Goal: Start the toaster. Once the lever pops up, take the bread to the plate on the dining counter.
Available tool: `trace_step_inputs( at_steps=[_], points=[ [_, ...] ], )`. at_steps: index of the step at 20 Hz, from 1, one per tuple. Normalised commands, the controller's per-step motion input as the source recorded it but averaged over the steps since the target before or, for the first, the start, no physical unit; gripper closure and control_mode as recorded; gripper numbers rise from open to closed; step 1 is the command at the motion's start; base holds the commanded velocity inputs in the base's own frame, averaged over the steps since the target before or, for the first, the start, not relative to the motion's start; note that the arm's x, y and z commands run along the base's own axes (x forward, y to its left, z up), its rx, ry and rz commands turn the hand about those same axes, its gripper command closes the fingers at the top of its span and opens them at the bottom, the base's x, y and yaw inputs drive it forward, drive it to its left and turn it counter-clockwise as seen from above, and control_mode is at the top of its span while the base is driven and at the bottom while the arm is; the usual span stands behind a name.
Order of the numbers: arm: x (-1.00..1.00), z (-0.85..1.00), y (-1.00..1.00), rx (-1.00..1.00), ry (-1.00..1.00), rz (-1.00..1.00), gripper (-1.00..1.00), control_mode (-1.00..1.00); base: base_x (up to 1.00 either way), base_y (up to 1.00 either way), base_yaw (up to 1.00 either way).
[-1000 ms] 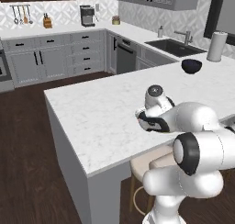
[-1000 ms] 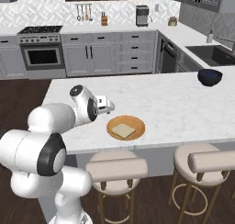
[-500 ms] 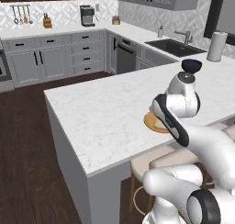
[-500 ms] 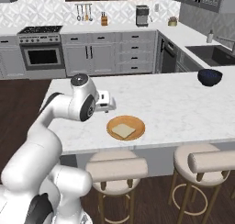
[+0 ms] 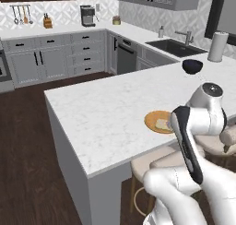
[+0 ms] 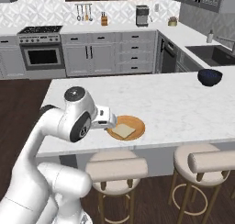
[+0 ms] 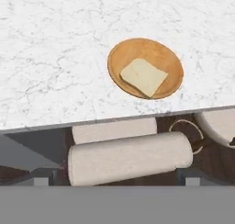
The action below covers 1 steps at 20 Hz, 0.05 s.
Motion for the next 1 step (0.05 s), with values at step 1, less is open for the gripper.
trace_step_inputs(
  at_steps=[1],
  points=[
    [-1.00,-0.36,0.00,-0.03,-0.03,0.00,-1.00,-1.00,0.00,0.00,0.00]
  ],
)
